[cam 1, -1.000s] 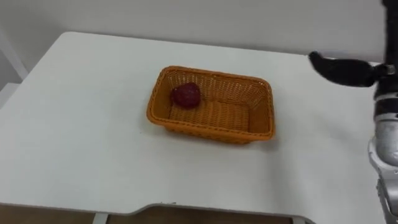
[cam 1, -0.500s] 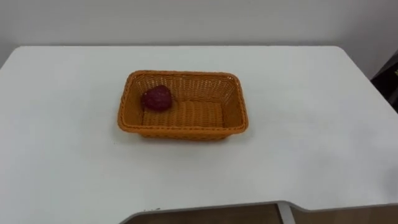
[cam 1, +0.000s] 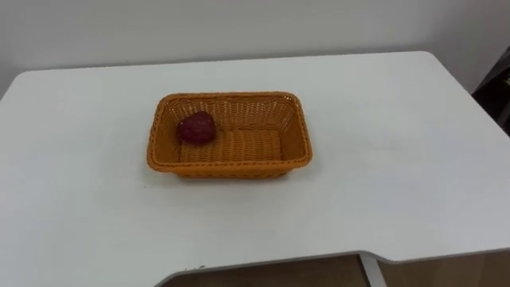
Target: Pick and place apple
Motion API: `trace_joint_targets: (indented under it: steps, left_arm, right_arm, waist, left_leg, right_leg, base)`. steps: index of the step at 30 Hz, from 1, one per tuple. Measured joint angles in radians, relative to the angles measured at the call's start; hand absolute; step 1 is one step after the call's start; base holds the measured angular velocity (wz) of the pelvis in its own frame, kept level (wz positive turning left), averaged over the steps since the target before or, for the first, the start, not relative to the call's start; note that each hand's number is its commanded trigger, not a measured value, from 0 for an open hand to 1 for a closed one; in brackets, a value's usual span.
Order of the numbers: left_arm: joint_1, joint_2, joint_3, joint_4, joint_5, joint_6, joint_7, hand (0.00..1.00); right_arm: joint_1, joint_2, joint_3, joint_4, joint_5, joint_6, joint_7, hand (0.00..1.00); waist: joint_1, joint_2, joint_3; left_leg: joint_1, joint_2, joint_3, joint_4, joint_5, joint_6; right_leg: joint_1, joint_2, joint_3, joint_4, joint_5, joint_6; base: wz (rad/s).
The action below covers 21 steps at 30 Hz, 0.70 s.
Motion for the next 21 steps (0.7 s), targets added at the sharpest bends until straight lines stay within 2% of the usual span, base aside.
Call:
trace_joint_targets:
  steps: [5,10,14,18,21]
  left_arm:
    - [-0.009,-0.002,-0.002,0.014,0.000,0.007,-0.019,0.00]
    - [-0.009,-0.004,-0.064,0.022,0.001,0.015,-0.023,0.00]
    - [-0.038,-0.004,-0.132,0.040,0.001,0.018,-0.021,0.00]
    - [-0.052,-0.006,-0.178,0.059,0.001,0.024,-0.026,0.00]
    - [-0.052,-0.009,-0.179,0.059,0.001,0.034,-0.032,0.00]
  right_arm:
    - [-0.007,0.010,0.153,0.044,-0.169,0.034,0.194,0.00]
    - [-0.019,0.008,0.322,0.041,-0.437,0.045,0.331,0.00]
    - [-0.062,0.008,0.418,0.038,-0.598,0.060,0.419,0.00]
    - [-0.093,0.008,0.483,0.029,-0.637,0.057,0.477,0.00]
    - [-0.087,0.009,0.504,0.029,-0.651,0.061,0.511,0.00]
  waist:
    - [0.034,0.008,-0.0017]
    - [0.068,0.019,-0.0005]
    - [0.083,0.028,0.0052]
    - [0.089,0.031,0.0065]
    - [0.103,0.031,0.0075]
  left_leg:
    - [0.001,0.001,0.000,0.004,0.000,0.000]
    - [-0.008,0.000,0.000,0.005,0.000,0.000]
    - [-0.008,0.000,0.000,0.005,0.000,0.000]
    - [-0.008,0.000,-0.001,0.005,0.000,0.000]
    - [-0.008,-0.002,-0.007,0.005,0.000,0.000]
  right_leg:
    - [0.004,0.002,-0.003,-0.010,0.002,-0.001]
    - [0.003,0.002,-0.008,-0.015,0.003,-0.001]
    - [0.004,0.001,-0.010,-0.015,0.003,-0.002]
    - [0.007,0.000,-0.016,-0.016,0.003,-0.002]
    - [0.009,-0.003,-0.024,-0.016,0.002,-0.001]
  base:
    - [0.00]
    - [0.03]
    - [0.00]
    - [0.03]
    - [0.06]
